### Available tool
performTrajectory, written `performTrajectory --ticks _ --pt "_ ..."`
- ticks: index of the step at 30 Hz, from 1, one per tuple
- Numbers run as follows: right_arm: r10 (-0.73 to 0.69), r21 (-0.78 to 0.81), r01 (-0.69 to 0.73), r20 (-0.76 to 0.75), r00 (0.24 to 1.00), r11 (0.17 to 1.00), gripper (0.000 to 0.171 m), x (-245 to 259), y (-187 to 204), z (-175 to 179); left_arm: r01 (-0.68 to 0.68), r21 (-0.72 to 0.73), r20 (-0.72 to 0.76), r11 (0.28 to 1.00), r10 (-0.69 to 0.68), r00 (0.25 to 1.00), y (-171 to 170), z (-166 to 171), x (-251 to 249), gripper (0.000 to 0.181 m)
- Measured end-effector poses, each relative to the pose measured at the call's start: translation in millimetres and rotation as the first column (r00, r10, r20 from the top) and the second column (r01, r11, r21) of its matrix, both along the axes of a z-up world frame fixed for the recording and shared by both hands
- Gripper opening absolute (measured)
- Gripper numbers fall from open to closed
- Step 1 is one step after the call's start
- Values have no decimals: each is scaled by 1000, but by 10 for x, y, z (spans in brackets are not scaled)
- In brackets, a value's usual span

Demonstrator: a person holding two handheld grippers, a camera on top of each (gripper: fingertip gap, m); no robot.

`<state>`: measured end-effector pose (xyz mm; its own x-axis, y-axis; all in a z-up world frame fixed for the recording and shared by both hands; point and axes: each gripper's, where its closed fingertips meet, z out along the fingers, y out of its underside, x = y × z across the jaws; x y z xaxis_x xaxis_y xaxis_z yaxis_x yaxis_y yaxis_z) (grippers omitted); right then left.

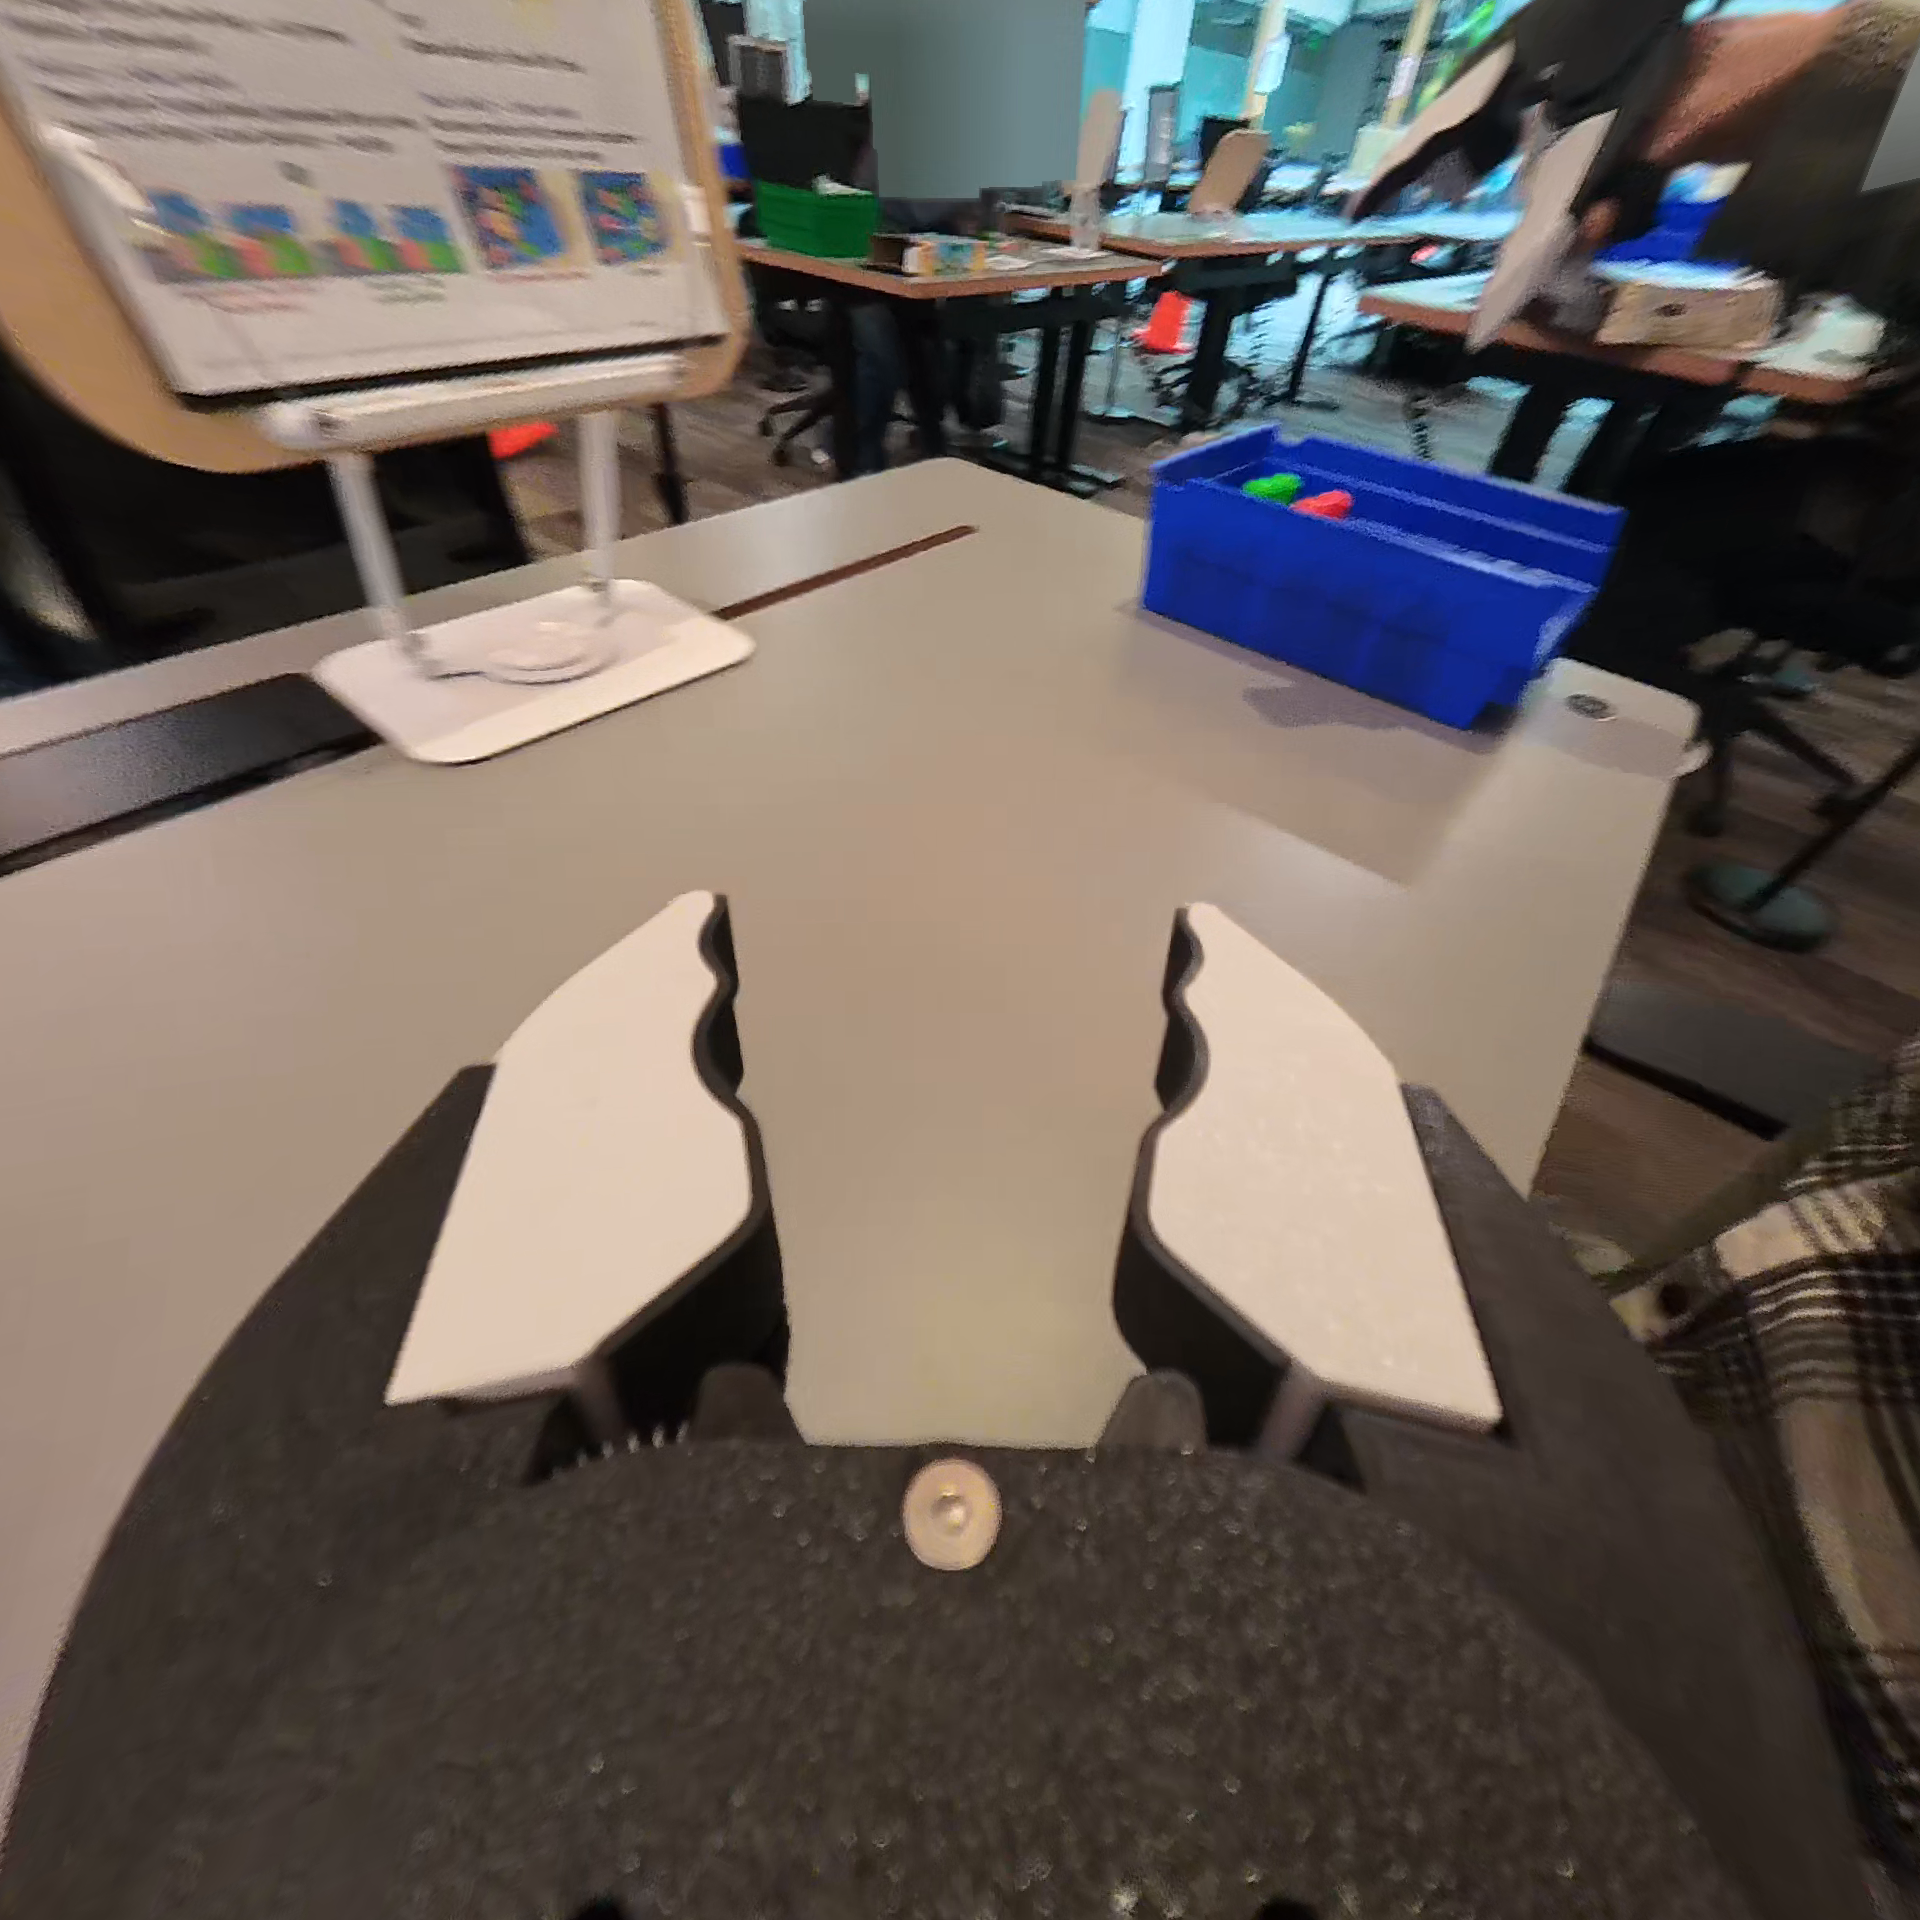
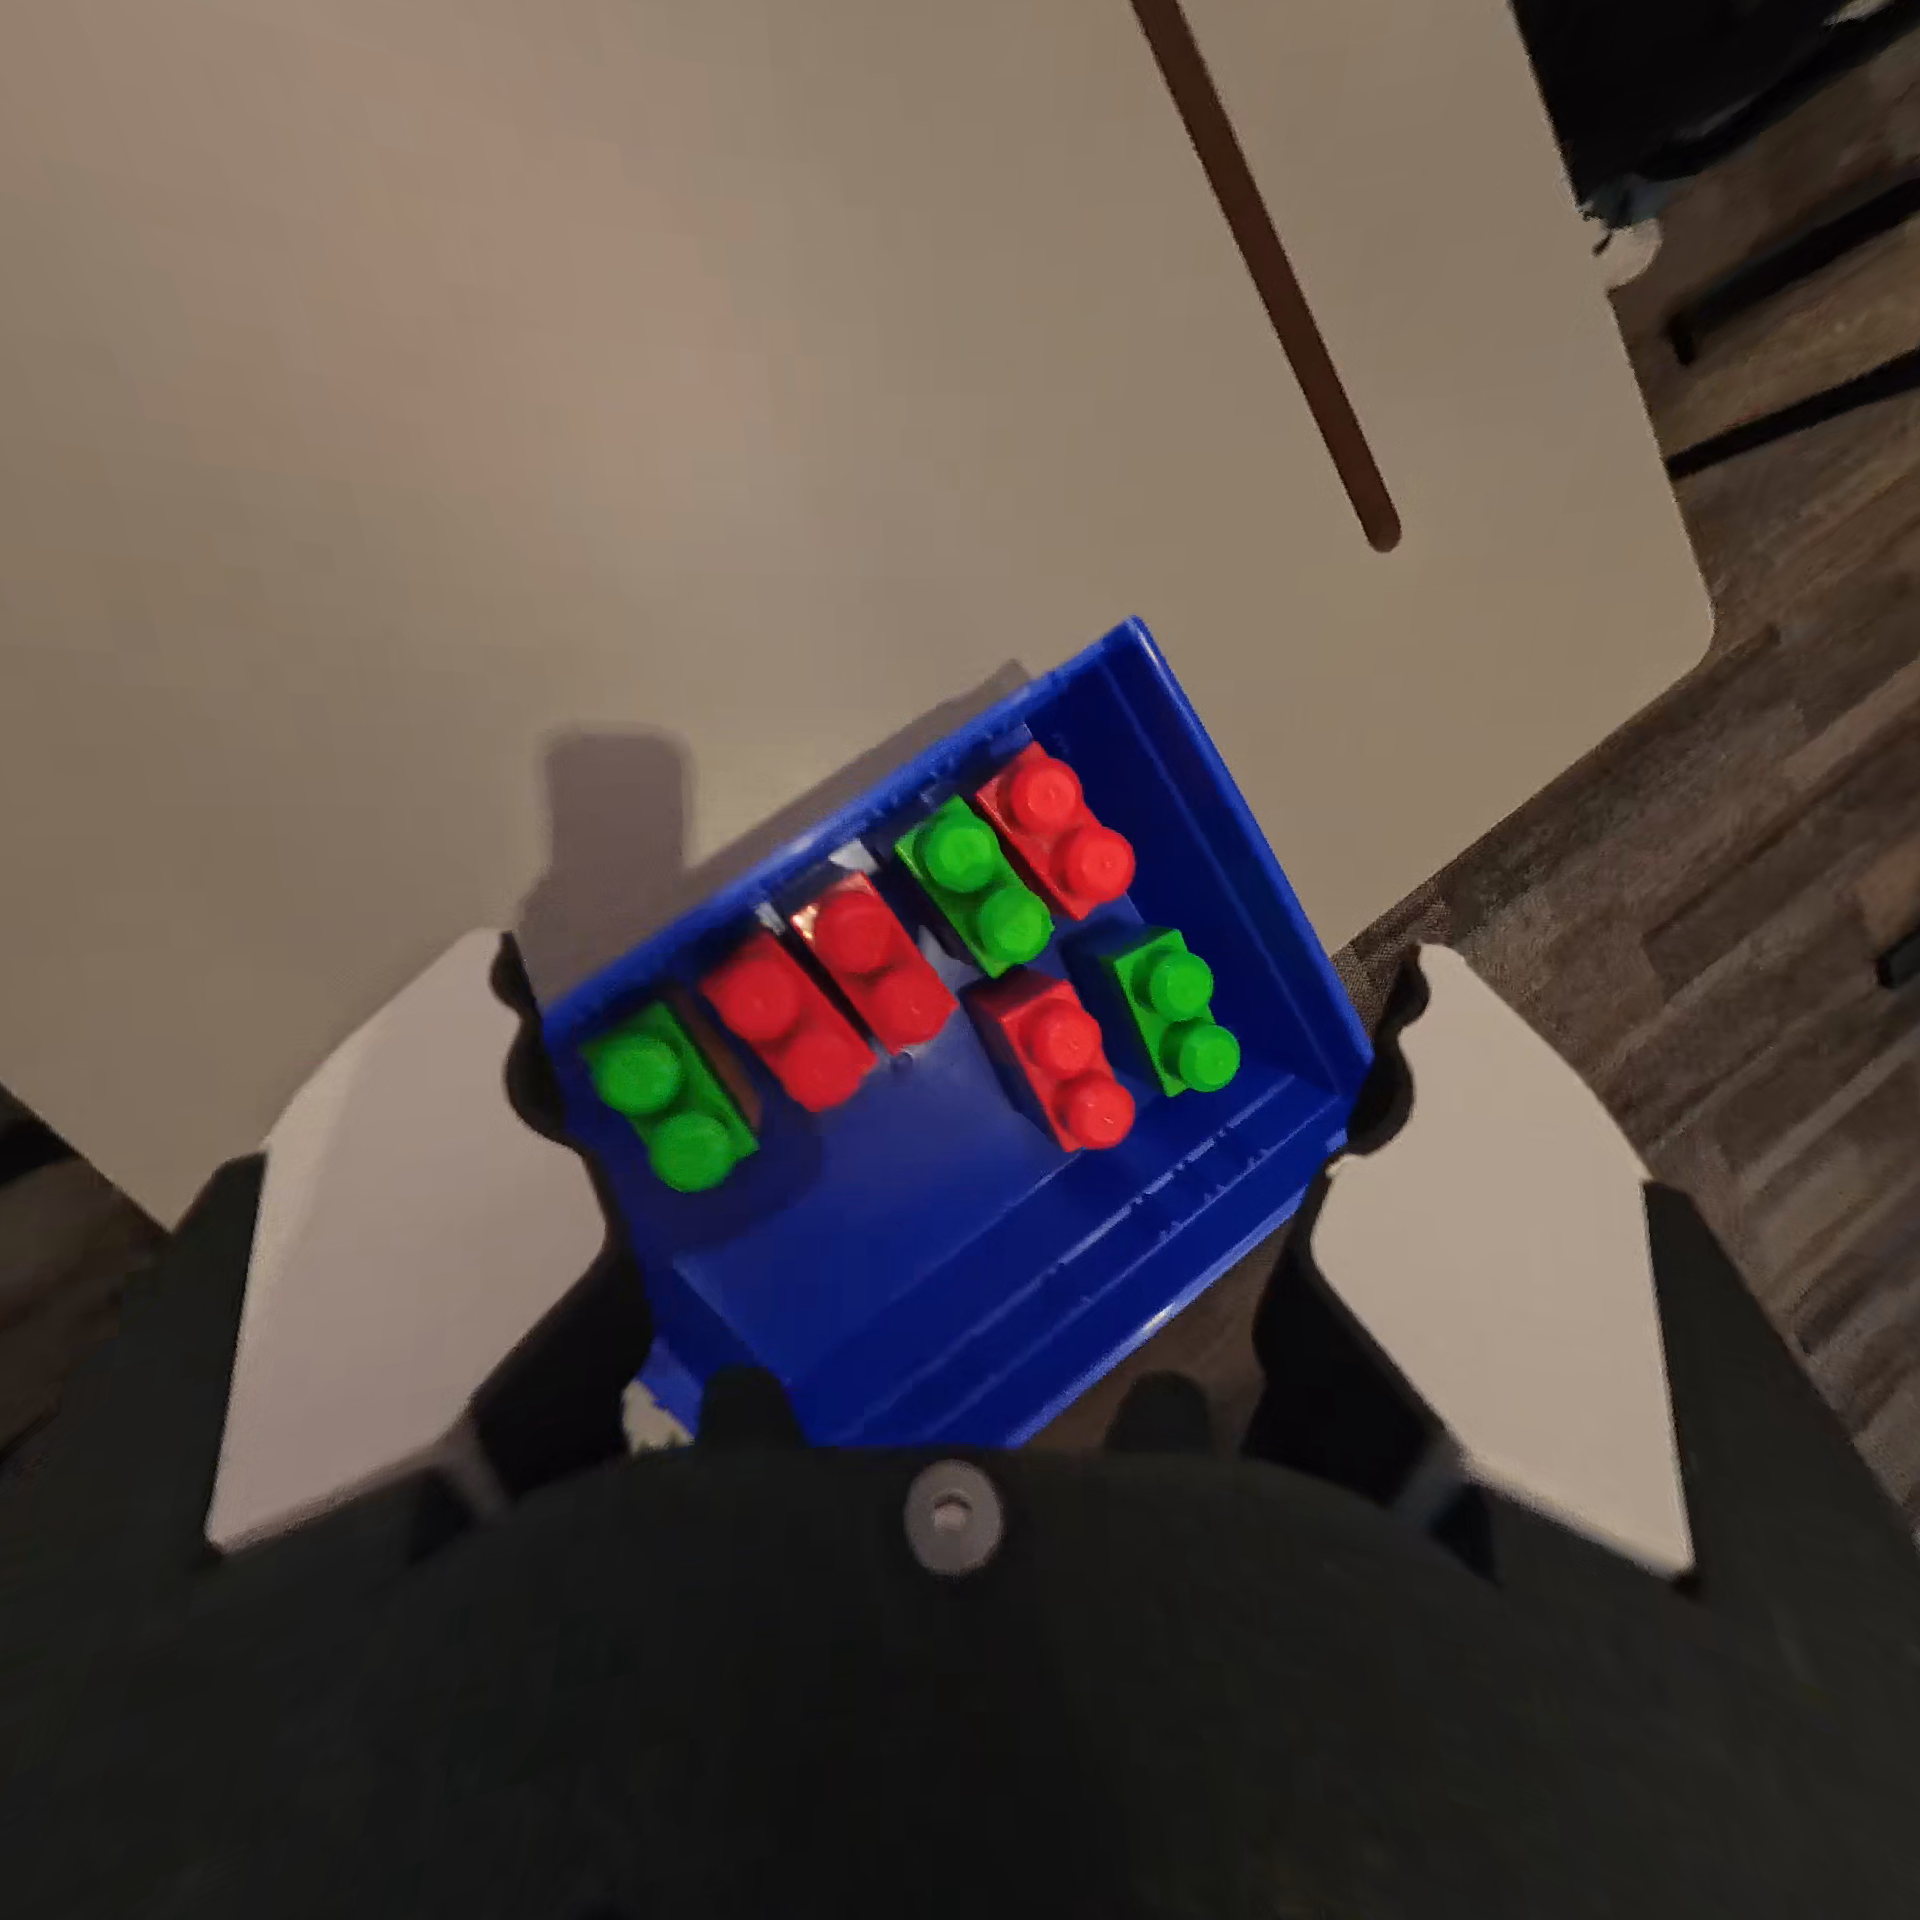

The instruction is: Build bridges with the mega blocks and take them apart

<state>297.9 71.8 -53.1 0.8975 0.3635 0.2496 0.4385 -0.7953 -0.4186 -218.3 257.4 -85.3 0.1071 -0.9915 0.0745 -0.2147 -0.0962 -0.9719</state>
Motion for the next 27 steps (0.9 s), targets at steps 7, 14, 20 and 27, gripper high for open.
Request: performTrajectory --ticks 7,14,20,27 --pt "-1 145 15 -97 995 989 141 -1000 250 391 -348 142 -105 927 364 926 1138 615 -1506 69" --pt "105 240 -55 -201 974 969 132 -1969 556 383 -372 180 -270 911 410 871 1993 568 -2314 59" --pt "142 298 -63 -253 957 953 126 -2565 777 218 -205 114 -493 972 234 838 2214 131 -2570 44" --pt "108 299 -12 -307 945 954 123 -2837 997 -3 -191 161 -656 968 250 712 2565 -358 -2679 42"
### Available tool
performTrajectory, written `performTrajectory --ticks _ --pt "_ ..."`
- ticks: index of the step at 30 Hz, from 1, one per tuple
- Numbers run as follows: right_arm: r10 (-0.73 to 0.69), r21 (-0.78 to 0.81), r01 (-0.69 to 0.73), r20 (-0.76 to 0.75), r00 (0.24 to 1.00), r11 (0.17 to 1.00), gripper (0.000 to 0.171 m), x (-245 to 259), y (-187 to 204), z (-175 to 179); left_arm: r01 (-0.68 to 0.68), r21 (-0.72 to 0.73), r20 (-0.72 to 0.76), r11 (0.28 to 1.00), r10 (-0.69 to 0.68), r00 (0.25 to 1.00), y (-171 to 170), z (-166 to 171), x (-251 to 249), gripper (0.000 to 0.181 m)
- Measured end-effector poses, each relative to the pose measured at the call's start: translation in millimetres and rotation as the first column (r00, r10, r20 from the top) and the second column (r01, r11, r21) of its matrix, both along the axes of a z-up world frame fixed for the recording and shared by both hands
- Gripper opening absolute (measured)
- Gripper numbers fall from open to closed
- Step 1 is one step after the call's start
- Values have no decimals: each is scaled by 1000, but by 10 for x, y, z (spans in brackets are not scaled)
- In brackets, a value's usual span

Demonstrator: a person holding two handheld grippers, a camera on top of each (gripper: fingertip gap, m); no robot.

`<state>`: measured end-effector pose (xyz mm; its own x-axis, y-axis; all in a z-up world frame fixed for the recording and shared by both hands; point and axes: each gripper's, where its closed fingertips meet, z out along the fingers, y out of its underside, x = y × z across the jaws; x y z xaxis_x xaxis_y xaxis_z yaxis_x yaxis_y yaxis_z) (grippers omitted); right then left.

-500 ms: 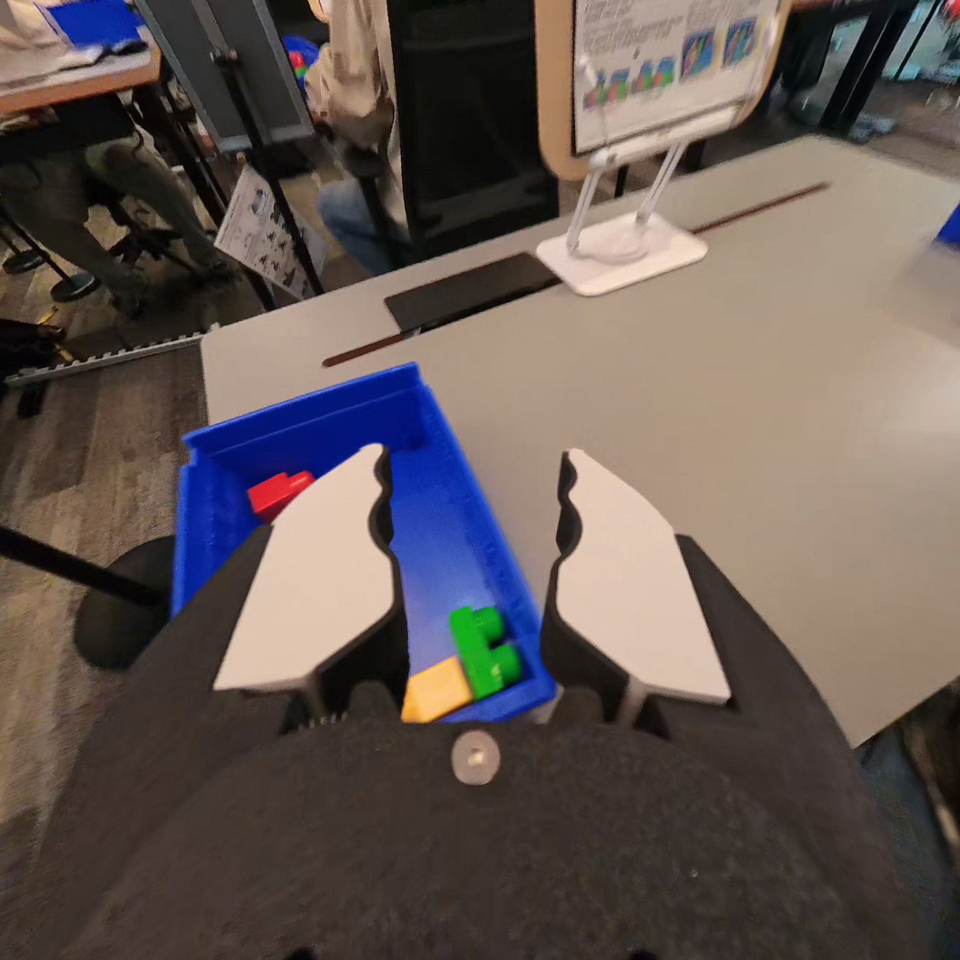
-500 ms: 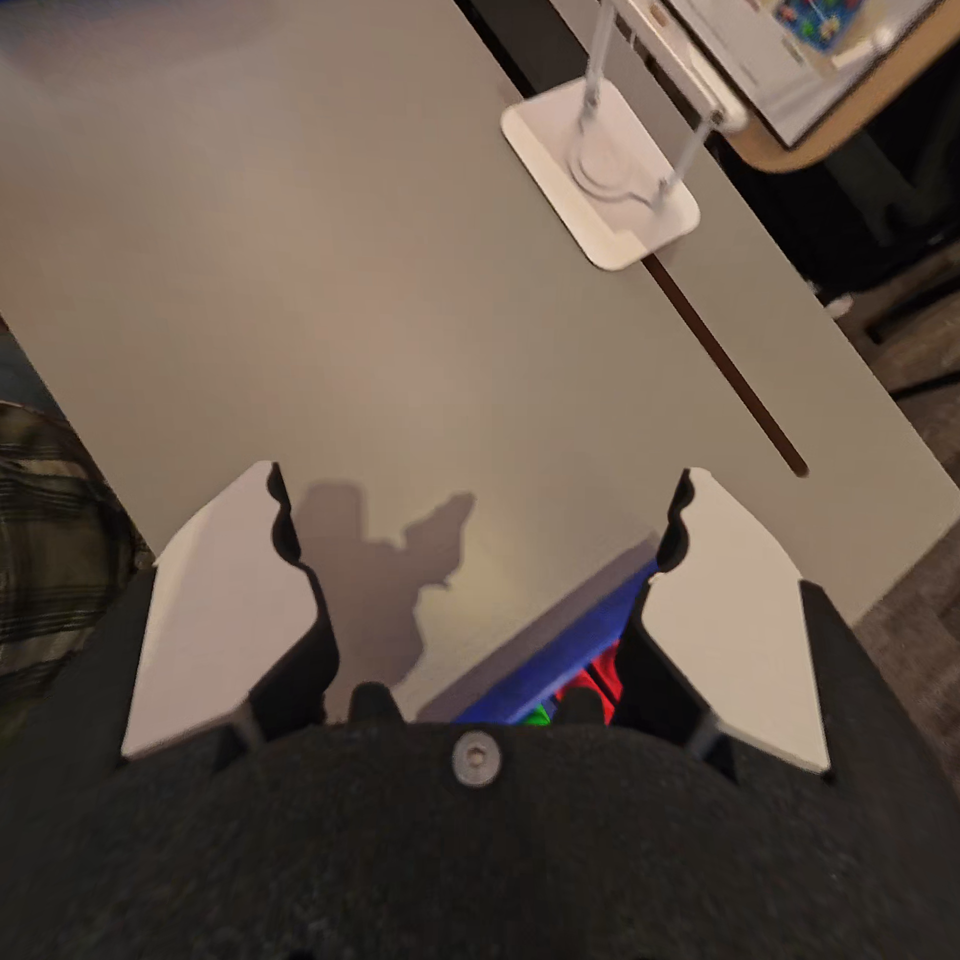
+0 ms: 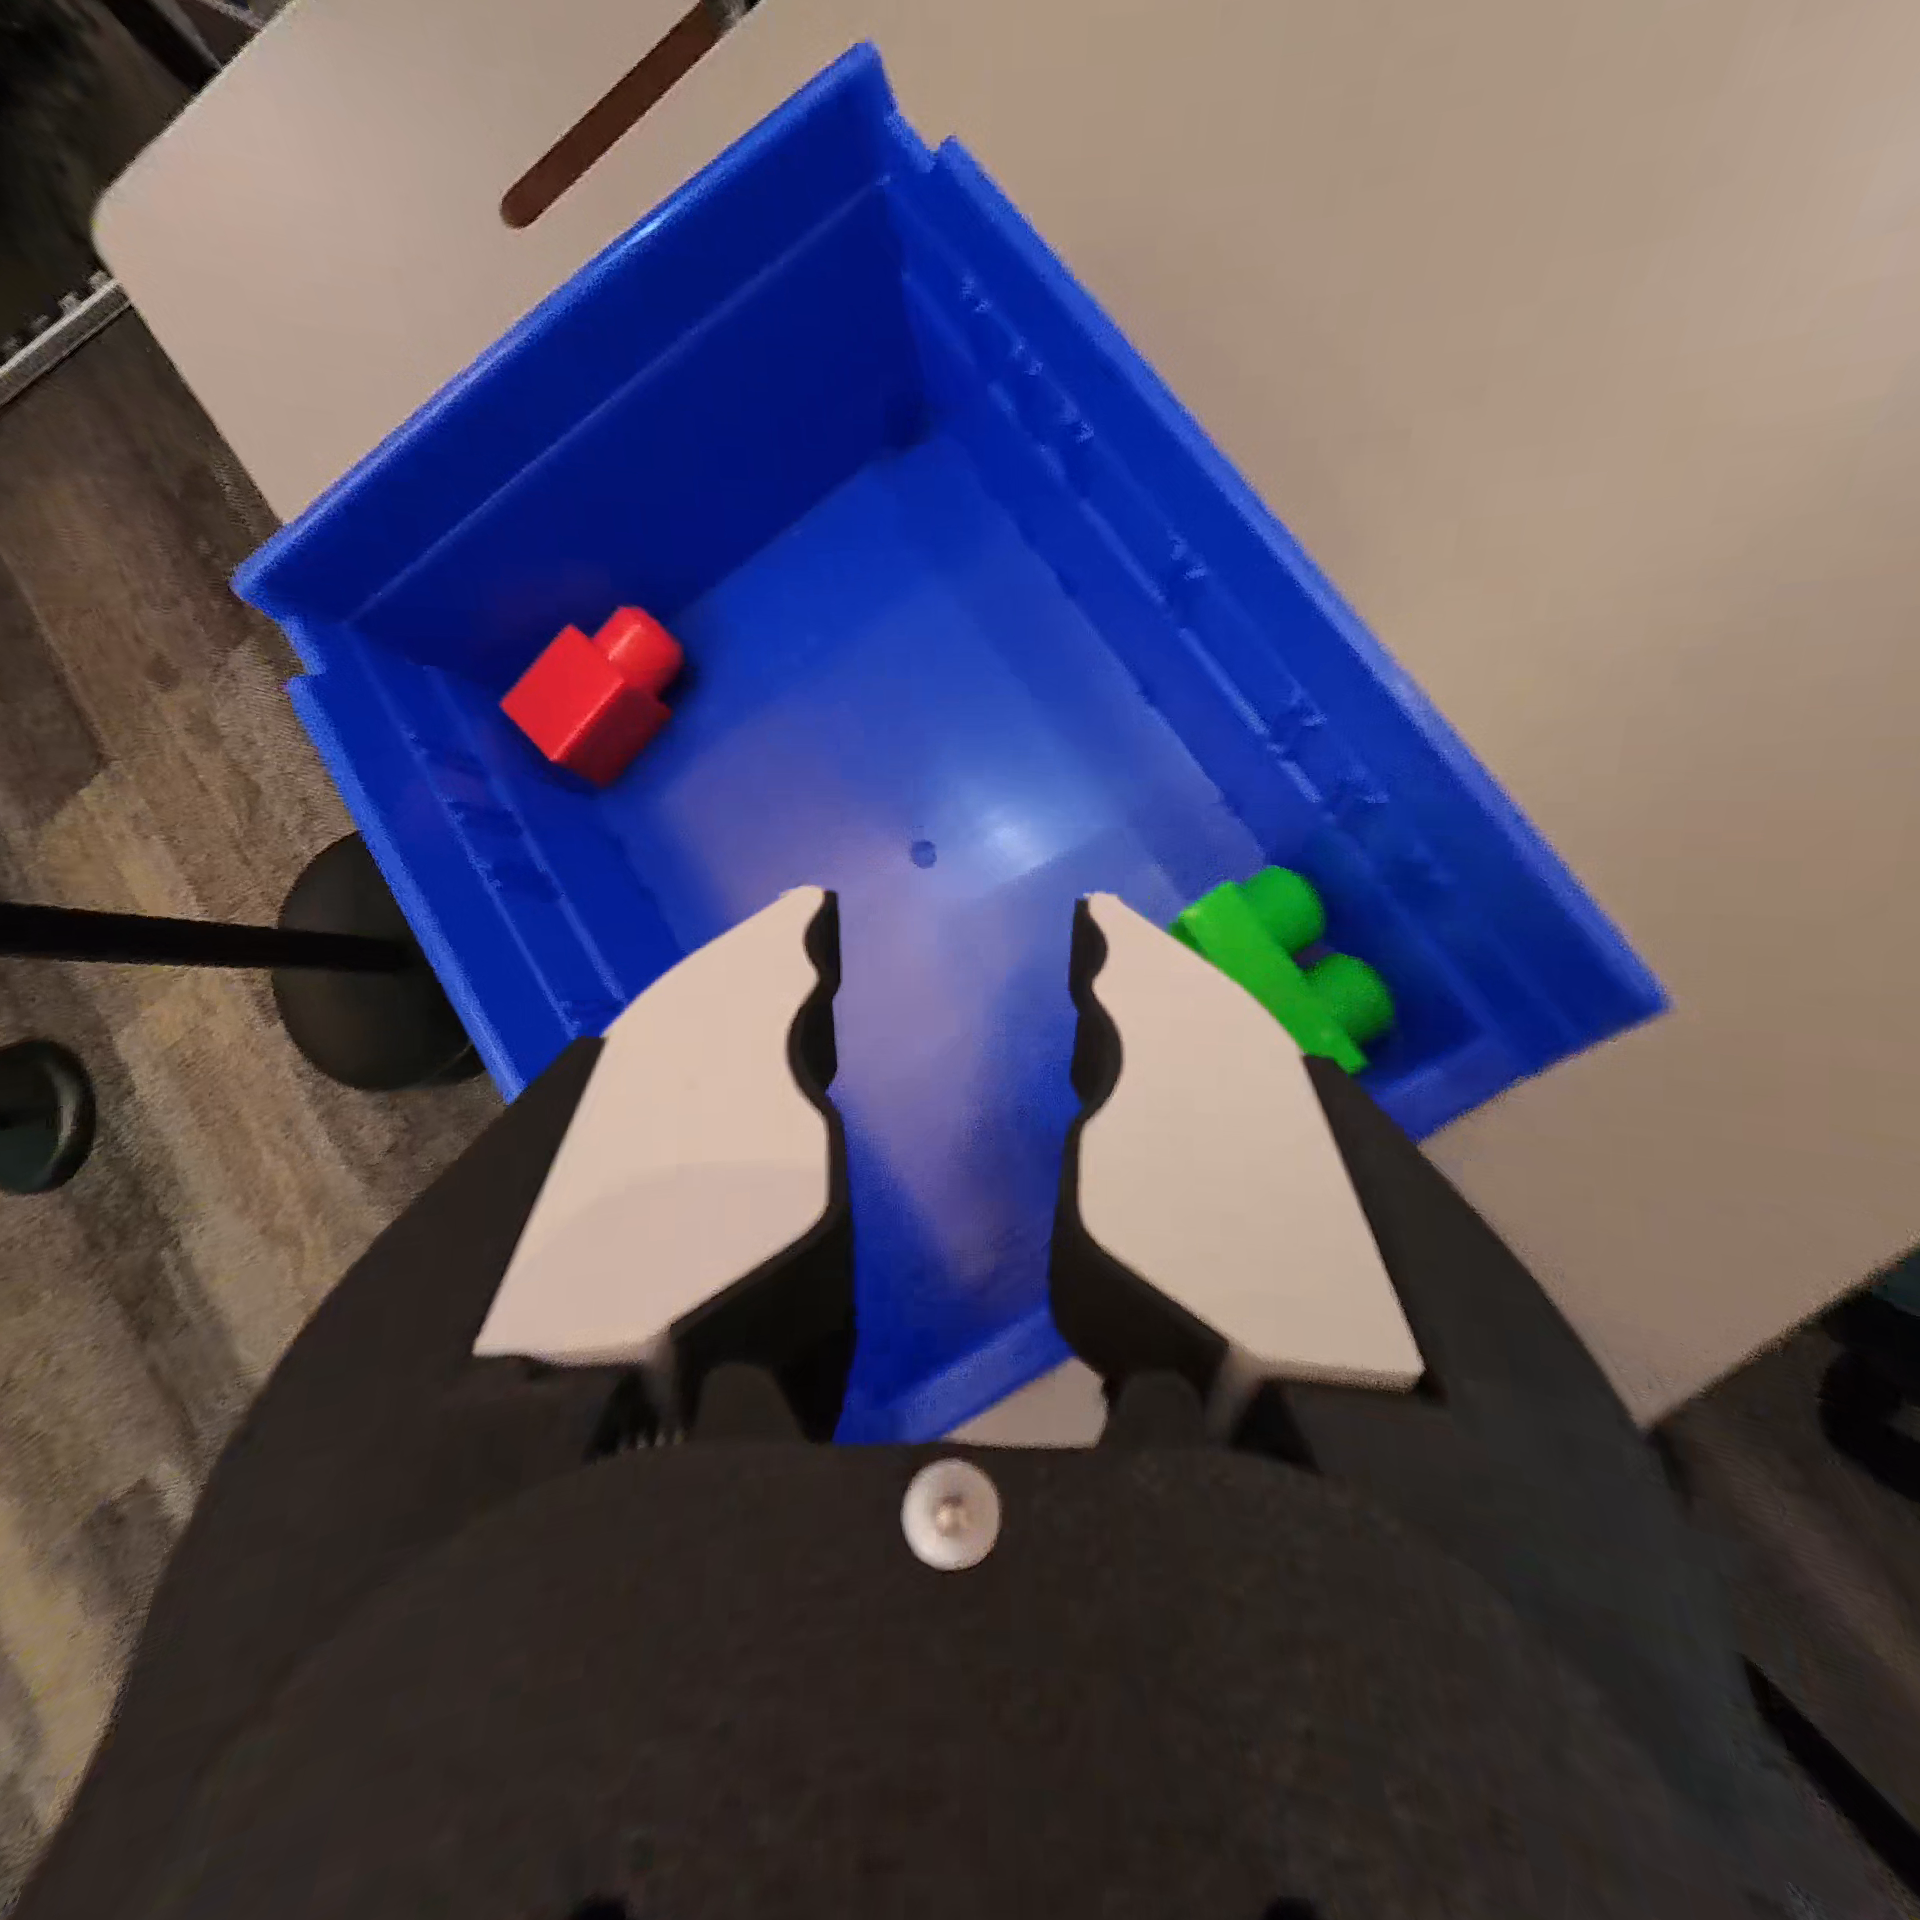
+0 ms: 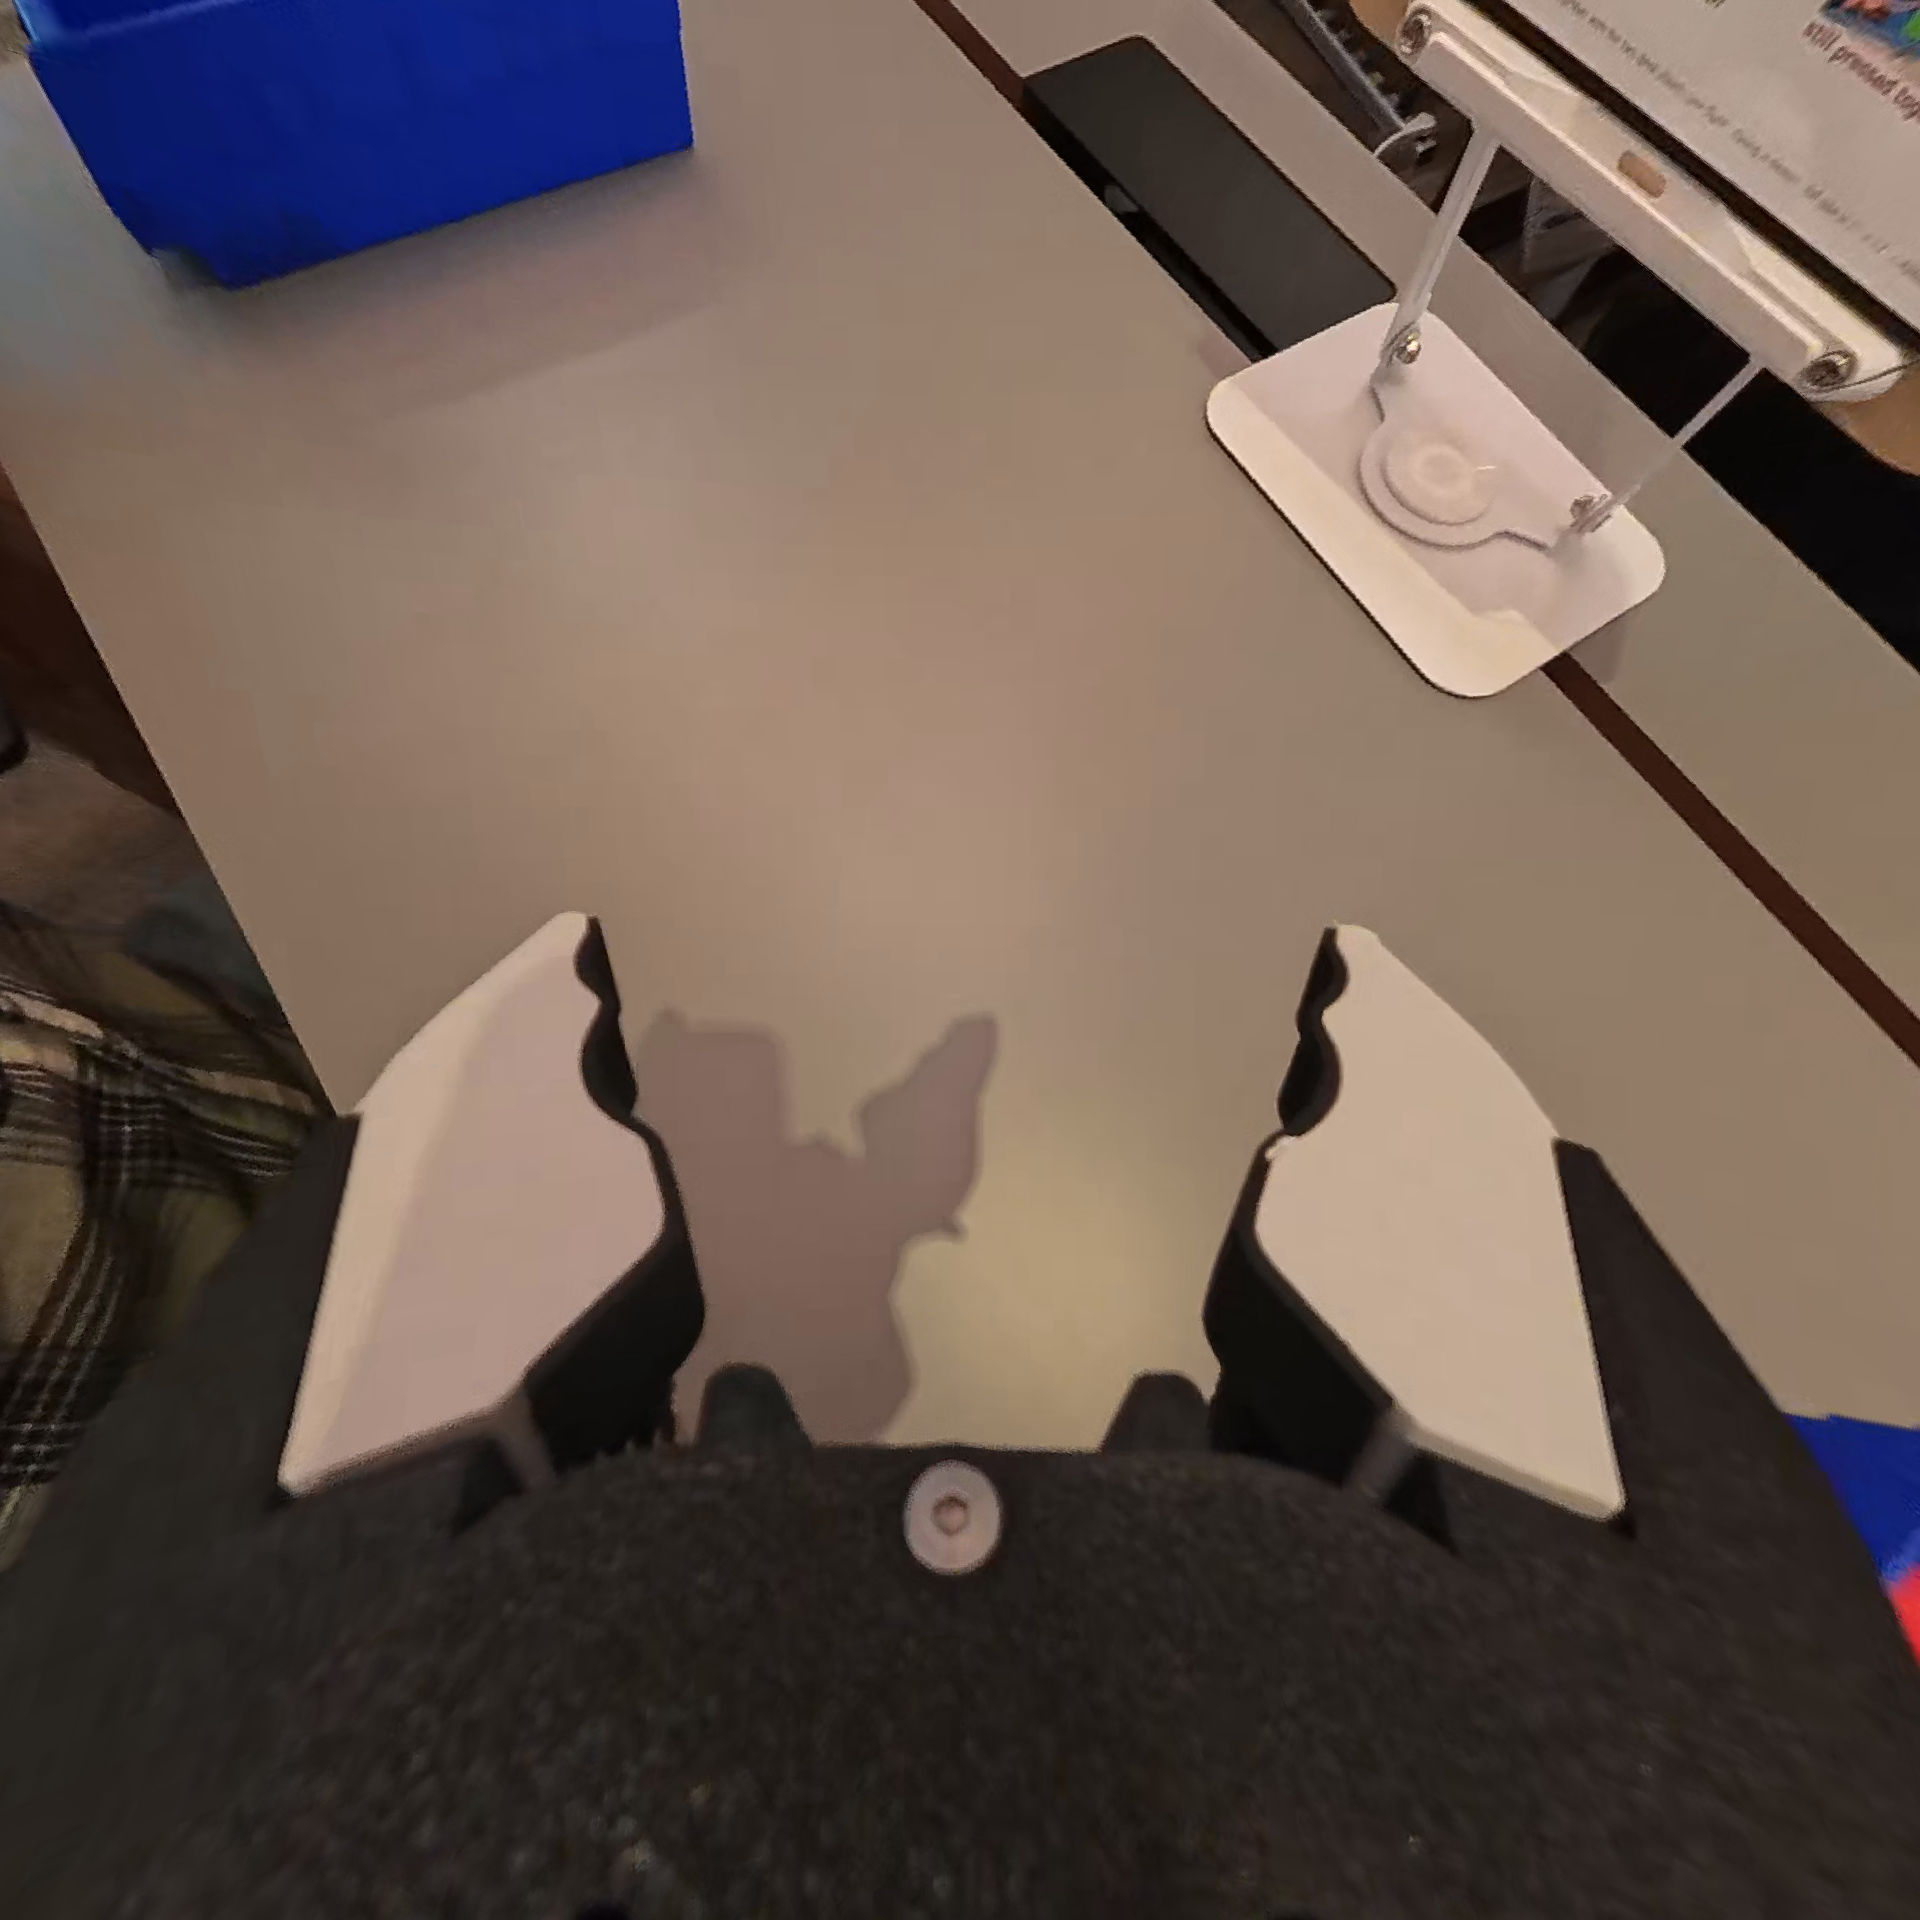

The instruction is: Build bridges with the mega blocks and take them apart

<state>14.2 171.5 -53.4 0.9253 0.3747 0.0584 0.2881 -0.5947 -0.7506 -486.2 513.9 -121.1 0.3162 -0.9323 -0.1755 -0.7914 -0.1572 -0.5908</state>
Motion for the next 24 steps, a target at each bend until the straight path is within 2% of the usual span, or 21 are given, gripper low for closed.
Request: performTrajectory --ticks 4,8,12,15,21,24 --pt "-18 5 18 -35 999 1000 121 -99 83 -75 67 147 -119 987 -49 992 395 -92 131 37" --pt "-12 -17 12 -26 1000 1000 122 -189 106 -130 213 228 -270 950 -148 951 779 -204 297 35" --pt "-15 -31 15 -3 1000 999 124 -229 101 -149 356 226 -466 907 -221 857 1119 -432 308 36" --pt "-10 -37 9 -16 1000 999 125 -270 72 -156 413 189 -568 891 -244 786 1314 -583 261 38" --pt "-4 -44 3 -19 1000 999 124 -273 36 -176 409 118 -649 905 -241 722 1574 -753 216 47" --pt "3 -46 -3 -12 1000 999 123 -268 17 -185 398 90 -668 913 -242 704 1622 -794 226 44"
